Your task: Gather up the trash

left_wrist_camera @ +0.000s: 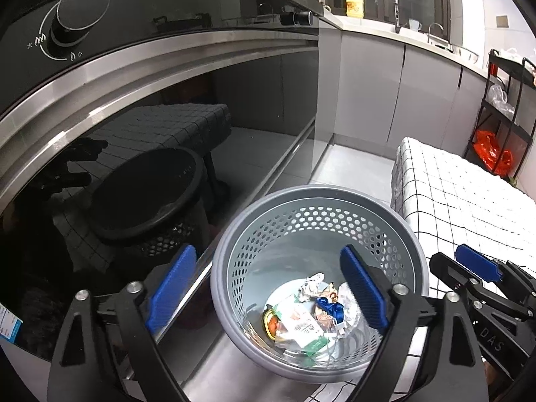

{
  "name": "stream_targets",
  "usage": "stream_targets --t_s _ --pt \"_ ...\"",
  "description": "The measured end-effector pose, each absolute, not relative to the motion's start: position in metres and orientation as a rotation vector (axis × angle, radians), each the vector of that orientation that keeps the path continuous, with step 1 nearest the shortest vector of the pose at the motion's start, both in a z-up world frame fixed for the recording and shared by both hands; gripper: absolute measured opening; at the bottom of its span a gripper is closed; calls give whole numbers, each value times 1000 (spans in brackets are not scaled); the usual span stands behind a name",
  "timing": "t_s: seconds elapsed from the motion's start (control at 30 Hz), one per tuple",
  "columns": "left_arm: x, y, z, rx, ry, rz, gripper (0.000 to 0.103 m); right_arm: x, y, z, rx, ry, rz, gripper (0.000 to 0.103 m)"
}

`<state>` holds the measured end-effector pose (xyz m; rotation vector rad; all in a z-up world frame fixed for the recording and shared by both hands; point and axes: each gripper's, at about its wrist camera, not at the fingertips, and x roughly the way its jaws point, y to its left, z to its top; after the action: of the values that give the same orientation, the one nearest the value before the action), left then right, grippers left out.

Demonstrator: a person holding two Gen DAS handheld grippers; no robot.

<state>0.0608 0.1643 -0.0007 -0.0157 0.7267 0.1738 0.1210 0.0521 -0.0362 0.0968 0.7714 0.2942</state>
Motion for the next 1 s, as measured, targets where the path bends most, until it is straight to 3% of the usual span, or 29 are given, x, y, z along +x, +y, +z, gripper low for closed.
stream_targets --t_s 0.37,1.0 --pt "60 167 -1 -20 724 183 96 120 51 -35 95 769 285 48" --pt "59 172 0 -31 717 201 96 121 54 -35 78 760 272 49"
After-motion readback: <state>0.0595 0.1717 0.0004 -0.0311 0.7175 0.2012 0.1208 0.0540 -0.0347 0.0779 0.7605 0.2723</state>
